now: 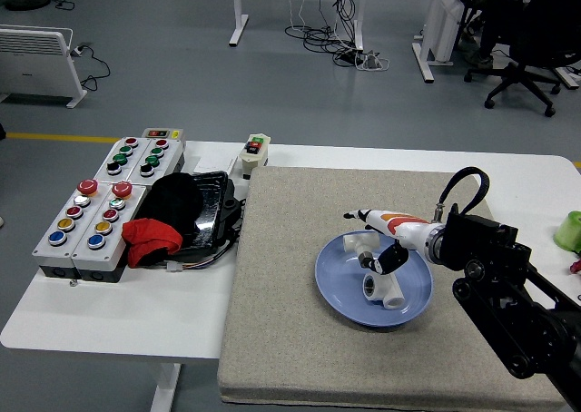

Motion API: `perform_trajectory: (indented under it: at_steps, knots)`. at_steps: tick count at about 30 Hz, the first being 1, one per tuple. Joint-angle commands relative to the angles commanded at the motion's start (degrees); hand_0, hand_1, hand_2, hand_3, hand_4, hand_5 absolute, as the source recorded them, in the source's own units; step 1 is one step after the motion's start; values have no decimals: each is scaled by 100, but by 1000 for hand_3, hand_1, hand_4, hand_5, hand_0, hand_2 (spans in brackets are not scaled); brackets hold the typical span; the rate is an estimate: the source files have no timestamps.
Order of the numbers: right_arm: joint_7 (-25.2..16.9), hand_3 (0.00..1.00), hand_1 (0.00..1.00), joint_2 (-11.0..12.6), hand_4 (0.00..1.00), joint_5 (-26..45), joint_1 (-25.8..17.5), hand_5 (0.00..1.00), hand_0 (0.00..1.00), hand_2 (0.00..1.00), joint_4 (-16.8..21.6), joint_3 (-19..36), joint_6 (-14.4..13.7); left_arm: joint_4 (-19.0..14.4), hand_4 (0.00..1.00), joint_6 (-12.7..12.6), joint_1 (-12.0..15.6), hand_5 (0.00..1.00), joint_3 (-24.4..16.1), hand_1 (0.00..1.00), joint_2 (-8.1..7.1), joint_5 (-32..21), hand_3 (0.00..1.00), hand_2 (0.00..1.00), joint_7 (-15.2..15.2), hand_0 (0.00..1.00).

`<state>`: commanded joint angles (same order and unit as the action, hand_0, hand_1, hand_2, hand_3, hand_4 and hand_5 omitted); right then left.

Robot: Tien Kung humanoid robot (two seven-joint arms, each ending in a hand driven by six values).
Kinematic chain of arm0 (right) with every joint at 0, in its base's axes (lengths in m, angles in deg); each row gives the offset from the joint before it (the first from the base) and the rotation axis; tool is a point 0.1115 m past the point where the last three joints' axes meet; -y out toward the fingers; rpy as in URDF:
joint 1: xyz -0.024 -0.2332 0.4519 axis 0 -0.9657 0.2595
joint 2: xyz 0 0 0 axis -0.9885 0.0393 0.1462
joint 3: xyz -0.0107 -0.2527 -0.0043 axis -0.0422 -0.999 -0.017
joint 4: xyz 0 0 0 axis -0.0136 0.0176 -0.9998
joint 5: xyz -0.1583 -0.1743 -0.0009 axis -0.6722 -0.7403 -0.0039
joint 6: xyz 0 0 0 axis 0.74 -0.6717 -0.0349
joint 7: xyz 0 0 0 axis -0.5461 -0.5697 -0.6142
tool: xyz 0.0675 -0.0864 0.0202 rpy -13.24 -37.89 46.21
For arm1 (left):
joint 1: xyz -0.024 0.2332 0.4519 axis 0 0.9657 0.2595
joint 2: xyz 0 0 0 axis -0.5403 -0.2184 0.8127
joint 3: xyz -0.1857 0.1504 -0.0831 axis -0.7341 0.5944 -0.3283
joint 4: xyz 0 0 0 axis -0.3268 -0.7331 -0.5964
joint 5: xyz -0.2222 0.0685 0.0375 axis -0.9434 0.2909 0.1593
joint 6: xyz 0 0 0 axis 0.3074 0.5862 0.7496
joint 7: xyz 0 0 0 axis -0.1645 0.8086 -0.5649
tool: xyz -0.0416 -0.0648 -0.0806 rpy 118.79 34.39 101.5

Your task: Pick pipe place plate twice

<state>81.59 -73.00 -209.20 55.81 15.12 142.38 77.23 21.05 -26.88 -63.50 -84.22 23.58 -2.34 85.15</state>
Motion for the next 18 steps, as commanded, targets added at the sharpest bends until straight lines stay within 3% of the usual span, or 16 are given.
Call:
perform_trajectory:
  at_steps: [2, 3, 11, 18]
  knots:
    - [-30, 998, 894, -4, 654, 27, -2, 114, 944, 998, 6, 6, 5, 0, 305, -2, -4, 998, 2, 594, 3, 0, 616, 614, -1, 627]
    - [-44, 998, 943, -7, 686, 36, -2, 137, 998, 998, 7, 8, 0, -1, 305, -1, -8, 998, 5, 594, 3, -1, 616, 614, -1, 627]
    - [-54, 998, 944, 22, 694, 47, -26, 156, 997, 998, 96, 115, -68, 1, 306, 2, -13, 998, 8, 593, 4, -7, 617, 614, -2, 627]
    - [-160, 998, 938, 87, 692, 408, -194, 157, 986, 998, 402, 493, -427, 1, 305, 4, -14, 998, 7, 593, 6, -5, 616, 614, 0, 627]
